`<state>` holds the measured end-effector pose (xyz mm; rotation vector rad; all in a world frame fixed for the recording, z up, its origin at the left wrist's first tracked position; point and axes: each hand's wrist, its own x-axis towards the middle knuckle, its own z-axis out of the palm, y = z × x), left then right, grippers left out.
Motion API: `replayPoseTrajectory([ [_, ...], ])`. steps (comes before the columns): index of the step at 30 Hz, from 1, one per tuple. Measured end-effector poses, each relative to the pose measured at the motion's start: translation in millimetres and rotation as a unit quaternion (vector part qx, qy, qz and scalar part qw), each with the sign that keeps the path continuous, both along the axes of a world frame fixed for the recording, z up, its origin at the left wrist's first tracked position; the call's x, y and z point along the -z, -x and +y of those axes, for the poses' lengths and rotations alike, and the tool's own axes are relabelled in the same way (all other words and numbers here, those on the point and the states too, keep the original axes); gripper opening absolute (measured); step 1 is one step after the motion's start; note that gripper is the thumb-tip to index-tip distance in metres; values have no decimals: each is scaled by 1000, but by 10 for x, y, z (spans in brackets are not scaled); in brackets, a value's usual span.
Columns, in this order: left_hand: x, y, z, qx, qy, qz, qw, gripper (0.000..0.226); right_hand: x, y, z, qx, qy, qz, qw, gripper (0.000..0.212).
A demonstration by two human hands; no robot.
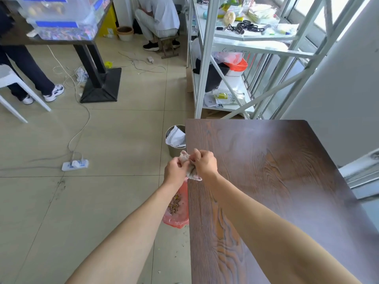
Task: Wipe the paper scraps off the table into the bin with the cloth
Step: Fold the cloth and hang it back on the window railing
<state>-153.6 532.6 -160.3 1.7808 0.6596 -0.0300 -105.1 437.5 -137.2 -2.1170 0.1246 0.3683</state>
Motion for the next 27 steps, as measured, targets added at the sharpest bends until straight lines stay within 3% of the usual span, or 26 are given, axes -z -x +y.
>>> replayPoseTrajectory([
  [4,-186,70,-55,-23,71,-21,997,10,-190,29,-111,-21,11,-4,1000,33],
  [7,-355,132,-94,14,89,-27,996,14,-342,84,-265,-61,26,2,998,26],
  [10,-577,173,-148,52,51,-37,997,25,-534,141,-485,-36,12,-5,999,14],
  [15,-921,124,-354,104,13,-47,993,32,-851,261,-965,-18,-22,-44,999,11],
  [23,-1447,-22,-1262,209,52,-73,974,36,-1115,517,-1751,-27,-8,-52,998,48],
  [27,-1526,-83,-1744,256,48,-83,962,20,-1188,479,-2259,43,47,-79,995,14],
])
